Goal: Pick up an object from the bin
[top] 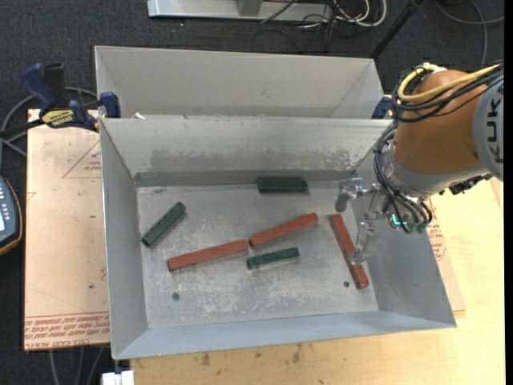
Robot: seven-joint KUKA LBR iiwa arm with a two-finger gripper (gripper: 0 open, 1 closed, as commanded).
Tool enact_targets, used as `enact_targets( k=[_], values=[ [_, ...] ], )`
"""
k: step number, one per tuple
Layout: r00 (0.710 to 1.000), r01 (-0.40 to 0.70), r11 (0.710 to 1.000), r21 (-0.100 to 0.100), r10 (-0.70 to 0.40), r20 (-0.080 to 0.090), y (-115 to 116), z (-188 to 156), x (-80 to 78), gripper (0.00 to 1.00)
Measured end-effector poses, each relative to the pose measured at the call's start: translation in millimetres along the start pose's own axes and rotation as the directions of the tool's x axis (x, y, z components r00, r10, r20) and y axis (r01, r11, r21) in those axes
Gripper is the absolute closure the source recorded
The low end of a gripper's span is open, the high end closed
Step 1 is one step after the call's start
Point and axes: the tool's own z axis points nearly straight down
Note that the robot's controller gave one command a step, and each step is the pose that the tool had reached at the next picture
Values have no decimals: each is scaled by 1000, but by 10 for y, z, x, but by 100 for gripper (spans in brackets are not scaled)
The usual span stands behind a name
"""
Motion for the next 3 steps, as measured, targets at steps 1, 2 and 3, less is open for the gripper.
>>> enact_targets(
  k=[1,2,3],
  values=[
    [986,169,986,1,-169,7,168,1036,-689,0],
    [975,222,975,1,-222,5,725,1089,-973,0],
    [976,217,976,2,-217,10,700,1078,-979,100]
  ],
)
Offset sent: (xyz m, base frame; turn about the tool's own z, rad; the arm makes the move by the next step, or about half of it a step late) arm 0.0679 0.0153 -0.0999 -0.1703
